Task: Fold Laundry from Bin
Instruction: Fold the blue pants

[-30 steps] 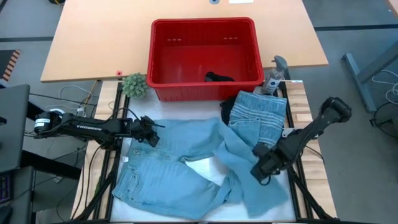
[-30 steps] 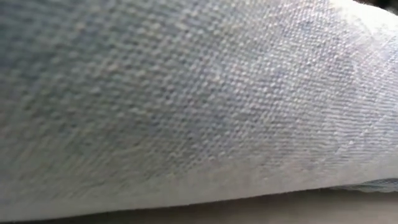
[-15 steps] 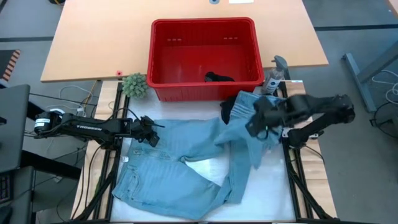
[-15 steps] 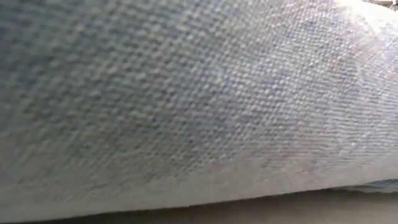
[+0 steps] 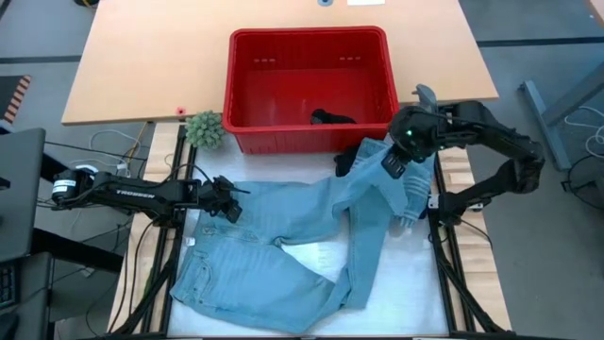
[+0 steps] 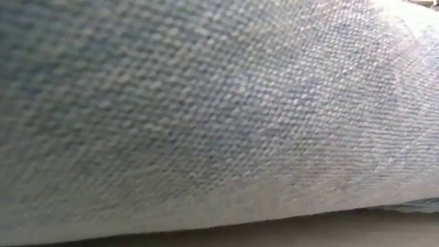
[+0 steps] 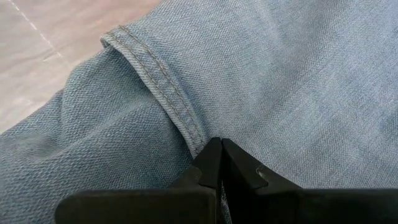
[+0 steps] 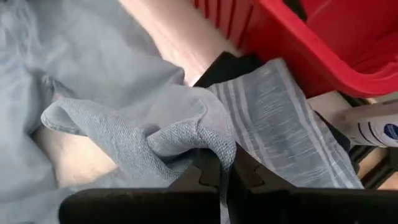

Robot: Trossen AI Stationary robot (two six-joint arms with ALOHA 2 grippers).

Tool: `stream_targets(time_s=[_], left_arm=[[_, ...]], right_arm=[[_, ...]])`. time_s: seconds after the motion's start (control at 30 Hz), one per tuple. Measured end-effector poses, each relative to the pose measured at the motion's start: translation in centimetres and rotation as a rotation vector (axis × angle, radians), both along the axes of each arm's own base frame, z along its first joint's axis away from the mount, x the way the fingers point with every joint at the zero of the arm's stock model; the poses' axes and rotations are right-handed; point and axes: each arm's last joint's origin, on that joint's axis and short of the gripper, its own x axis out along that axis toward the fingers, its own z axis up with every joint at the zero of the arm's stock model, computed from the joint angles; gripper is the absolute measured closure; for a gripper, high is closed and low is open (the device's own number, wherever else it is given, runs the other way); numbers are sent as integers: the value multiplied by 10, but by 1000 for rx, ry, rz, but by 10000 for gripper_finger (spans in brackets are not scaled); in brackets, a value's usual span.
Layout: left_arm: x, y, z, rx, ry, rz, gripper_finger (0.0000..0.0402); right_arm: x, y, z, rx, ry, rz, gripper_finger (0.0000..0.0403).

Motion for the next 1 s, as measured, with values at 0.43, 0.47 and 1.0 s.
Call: stream_targets(time_s=[0.43, 0.47, 1.0], left_arm=[[0, -2, 0, 1, 5, -13, 401], [0, -3, 0, 2, 5, -14, 401], [0, -4, -1, 15, 8, 1, 401]], right_arm=[[-34, -27, 14, -250, 32, -181, 378], [-40, -30, 17, -266, 28, -212, 378], [-26, -69, -33, -55, 241, -136, 374]])
